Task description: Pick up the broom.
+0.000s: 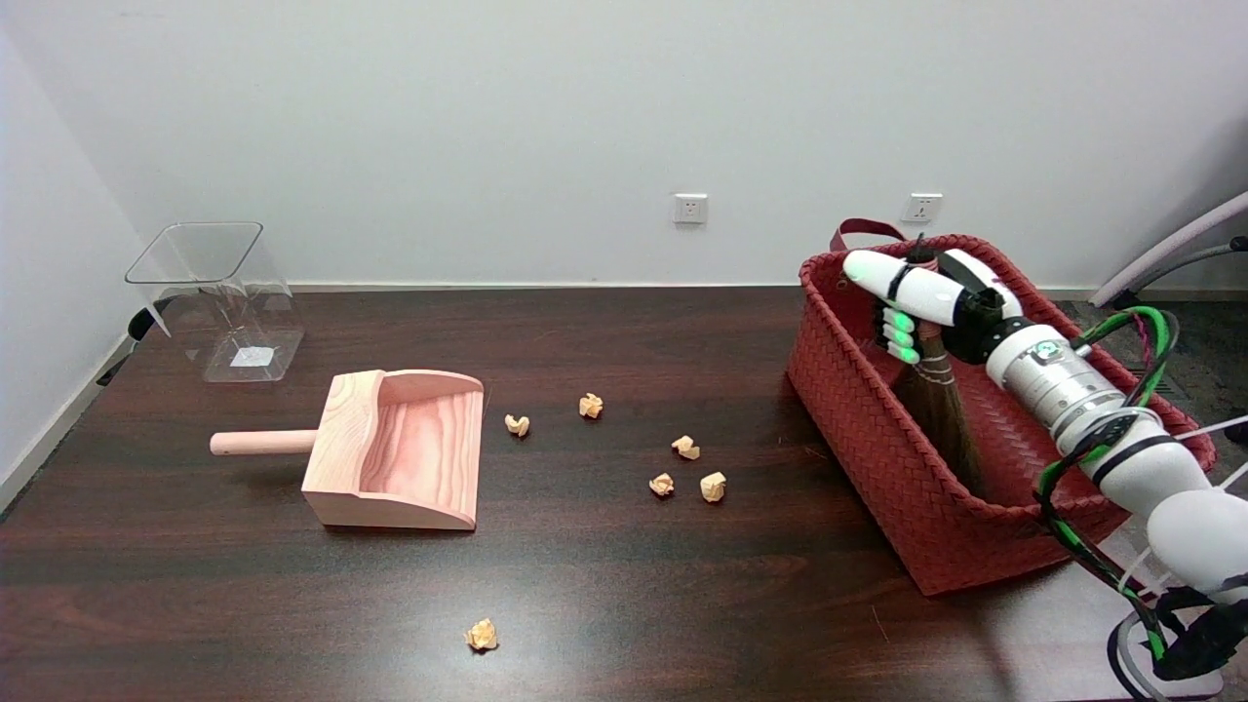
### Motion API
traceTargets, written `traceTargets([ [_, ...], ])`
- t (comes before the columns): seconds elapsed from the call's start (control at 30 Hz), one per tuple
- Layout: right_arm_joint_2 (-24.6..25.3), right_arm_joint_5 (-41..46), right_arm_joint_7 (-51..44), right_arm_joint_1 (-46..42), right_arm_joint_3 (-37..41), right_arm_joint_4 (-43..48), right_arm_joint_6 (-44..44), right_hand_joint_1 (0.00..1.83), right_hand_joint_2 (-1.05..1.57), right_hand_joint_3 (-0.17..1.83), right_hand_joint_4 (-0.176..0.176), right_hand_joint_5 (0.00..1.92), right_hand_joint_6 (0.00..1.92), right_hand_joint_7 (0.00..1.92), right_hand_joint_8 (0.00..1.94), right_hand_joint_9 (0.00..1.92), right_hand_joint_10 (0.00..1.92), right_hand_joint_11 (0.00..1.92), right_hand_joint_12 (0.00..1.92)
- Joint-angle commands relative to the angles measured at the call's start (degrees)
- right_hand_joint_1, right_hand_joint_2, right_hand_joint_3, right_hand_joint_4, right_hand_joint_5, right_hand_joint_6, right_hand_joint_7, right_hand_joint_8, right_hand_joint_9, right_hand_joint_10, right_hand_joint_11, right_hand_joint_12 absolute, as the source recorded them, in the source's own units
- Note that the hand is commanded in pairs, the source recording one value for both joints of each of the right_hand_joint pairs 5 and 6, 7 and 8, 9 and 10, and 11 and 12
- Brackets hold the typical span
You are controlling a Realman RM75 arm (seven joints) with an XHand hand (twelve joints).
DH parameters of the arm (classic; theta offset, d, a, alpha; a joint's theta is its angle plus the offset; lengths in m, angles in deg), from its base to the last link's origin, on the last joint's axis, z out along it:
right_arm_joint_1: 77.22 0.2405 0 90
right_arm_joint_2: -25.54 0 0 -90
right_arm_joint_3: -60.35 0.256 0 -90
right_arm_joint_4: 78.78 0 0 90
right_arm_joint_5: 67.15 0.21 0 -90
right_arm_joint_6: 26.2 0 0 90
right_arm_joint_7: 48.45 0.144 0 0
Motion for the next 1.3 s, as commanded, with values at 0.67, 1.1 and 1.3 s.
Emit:
traceTargets([
  [0.67, 1.09, -0.7, -0.75, -2.12, 0.46, 4.38, 17.94, 0.86, 1.57, 0.6, 0.0, 1.92, 1.92, 1.92, 1.92, 1.92, 1.92, 1.92, 1.92],
  [1.1, 0.88, -0.14, -1.56, -1.68, -0.22, 6.89, 23.87, 0.88, 1.57, 0.61, 0.0, 1.92, 1.92, 1.92, 1.92, 1.92, 1.92, 1.92, 1.92],
  [1.3, 0.37, 0.18, -0.38, -0.63, -1.95, 7.25, 28.1, 0.89, 1.57, 0.6, 0.0, 1.92, 1.92, 1.92, 1.92, 1.92, 1.92, 1.92, 1.92],
])
